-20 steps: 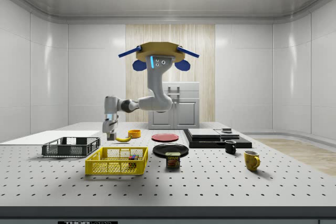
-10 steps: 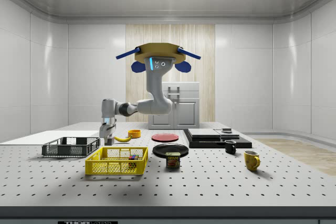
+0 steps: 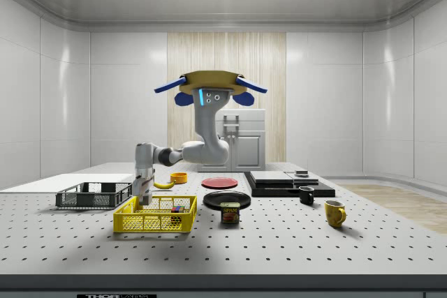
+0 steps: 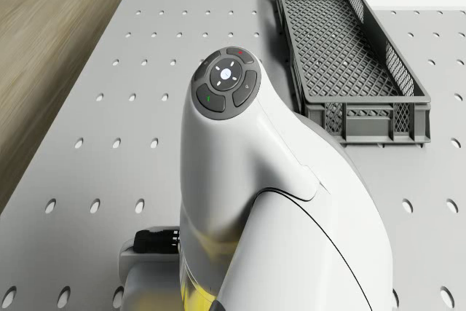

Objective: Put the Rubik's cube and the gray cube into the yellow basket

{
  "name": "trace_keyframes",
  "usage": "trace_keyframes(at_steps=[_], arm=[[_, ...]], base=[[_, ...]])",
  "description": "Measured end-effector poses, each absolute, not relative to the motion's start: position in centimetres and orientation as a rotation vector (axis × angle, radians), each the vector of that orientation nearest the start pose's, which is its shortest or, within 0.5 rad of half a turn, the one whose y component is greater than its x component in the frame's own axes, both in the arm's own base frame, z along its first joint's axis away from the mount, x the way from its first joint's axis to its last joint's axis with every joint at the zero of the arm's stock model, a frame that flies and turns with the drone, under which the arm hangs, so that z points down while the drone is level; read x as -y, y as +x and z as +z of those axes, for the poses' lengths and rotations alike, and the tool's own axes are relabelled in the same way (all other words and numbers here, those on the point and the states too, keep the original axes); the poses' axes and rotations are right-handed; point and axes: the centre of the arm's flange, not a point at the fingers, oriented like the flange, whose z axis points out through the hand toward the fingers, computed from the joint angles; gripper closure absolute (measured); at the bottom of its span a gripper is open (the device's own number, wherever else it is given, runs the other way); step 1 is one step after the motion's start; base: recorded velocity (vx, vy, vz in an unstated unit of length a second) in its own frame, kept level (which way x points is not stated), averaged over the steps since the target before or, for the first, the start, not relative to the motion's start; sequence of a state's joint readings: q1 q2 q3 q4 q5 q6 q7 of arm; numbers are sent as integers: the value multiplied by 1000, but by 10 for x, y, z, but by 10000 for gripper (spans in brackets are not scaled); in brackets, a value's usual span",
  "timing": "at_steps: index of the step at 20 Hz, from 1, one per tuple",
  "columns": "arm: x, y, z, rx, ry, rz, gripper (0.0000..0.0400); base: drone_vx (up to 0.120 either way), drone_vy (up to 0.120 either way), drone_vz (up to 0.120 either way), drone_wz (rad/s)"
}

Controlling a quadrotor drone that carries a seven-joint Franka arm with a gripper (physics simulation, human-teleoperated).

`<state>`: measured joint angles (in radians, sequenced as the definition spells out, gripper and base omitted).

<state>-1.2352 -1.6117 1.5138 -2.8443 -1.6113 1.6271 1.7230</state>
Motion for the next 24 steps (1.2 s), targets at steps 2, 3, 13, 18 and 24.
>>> trace_keyframes(at_steps=[2, 3, 13, 18, 24], arm=[[6, 319, 457, 2, 1, 785, 149], [6, 319, 457, 2, 1, 785, 149], [6, 319, 457, 2, 1, 785, 149], [6, 319, 462, 2, 1, 785, 149], [6, 319, 470, 2, 1, 785, 71]], base=[[0, 0, -120, 0], [0, 0, -40, 0], [0, 0, -60, 0], [0, 0, 0, 0], [0, 0, 0, 0]])
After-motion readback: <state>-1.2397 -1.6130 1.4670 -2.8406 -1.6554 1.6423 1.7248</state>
